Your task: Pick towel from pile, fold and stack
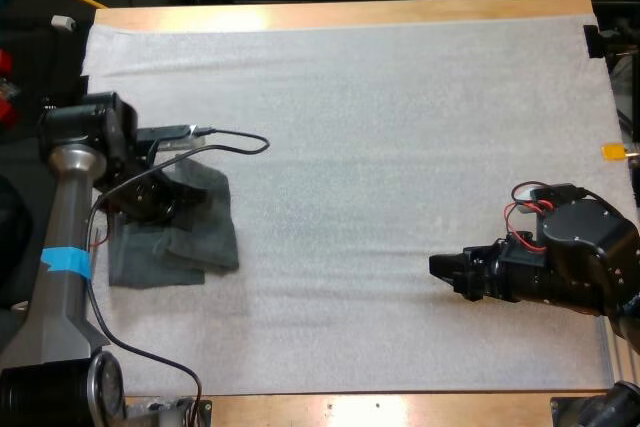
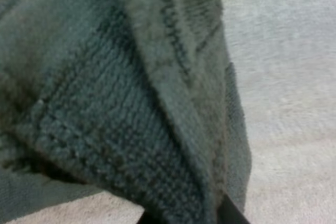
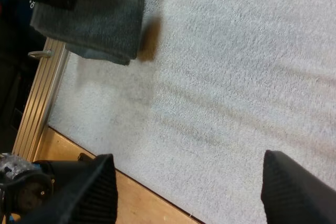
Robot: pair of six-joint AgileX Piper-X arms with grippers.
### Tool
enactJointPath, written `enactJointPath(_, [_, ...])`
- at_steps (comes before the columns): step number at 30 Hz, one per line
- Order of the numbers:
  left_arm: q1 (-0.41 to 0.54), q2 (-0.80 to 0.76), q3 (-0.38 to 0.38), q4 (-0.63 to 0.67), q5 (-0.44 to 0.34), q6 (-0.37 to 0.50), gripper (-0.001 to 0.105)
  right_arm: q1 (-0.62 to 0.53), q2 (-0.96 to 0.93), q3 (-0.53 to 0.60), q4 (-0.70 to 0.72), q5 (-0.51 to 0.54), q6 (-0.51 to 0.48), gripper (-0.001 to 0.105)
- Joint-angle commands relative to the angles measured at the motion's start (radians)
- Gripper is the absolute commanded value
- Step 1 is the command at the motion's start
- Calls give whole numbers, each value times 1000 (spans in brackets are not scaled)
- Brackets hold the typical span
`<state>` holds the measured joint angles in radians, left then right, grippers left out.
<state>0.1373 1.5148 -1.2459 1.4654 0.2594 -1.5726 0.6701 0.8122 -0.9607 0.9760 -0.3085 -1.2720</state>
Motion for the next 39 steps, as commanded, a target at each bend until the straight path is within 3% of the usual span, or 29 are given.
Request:
enactJointPath(1, [15,-6,6,-10,-3,9,0,-1,1,-7,-8,-11,-3,58])
enactJointPath(8, [79,-6,10,-16,-17,1,0,-1,1,-7,-8,-11,-3,58])
enactJointPath(13, [96,-6,19,-19,-180,1,0,-1,1,-7,-8,-11,-3,58])
enactJointPath(17, [96,-6,46,-53,-197,1,0,-1,1,-7,-8,-11,-3,58])
enactJointPath(24, [96,-6,103,-106,-337,1,1,-1,1,-7,-8,-11,-3,58])
enactJointPath(26, [96,-6,103,-108,-391,-10,8,-1,1,-7,-8,-11,-3,58])
enactJointPath(28, [96,-6,103,-112,-455,-23,24,-1,1,-7,-8,-11,-3,58])
enactJointPath(34, [96,-6,101,-112,-465,-28,71,-1,1,-7,-8,-19,-3,58])
enactJointPath(39, [96,-6,94,-112,-473,-50,67,-1,1,-7,-8,-19,-3,58])
